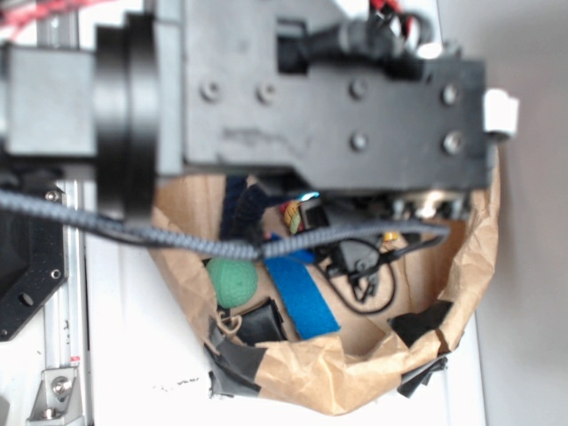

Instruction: Grab the blue rope.

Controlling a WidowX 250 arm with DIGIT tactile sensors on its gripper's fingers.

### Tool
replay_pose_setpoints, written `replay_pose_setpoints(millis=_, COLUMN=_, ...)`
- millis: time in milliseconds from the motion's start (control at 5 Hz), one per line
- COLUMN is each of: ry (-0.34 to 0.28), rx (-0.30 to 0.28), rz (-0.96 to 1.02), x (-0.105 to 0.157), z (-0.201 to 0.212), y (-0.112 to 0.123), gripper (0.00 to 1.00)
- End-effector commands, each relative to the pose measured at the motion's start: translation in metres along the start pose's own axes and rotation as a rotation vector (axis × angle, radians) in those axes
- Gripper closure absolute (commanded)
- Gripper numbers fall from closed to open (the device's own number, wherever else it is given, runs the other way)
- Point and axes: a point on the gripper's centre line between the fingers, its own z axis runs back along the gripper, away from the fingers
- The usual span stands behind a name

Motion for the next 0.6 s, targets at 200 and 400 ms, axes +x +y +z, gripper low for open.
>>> replay_pose_setpoints(millis=200, ry=-0.086, rx=-0.08, rz=0.048, x=0.0014, z=0.0286, y=0.0164, gripper=1.0)
replay_pose_setpoints(millis=400, ry=-0.063, rx=-0.056, rz=0.059, x=0.0025, z=0.0285, y=0.0154, gripper=1.0)
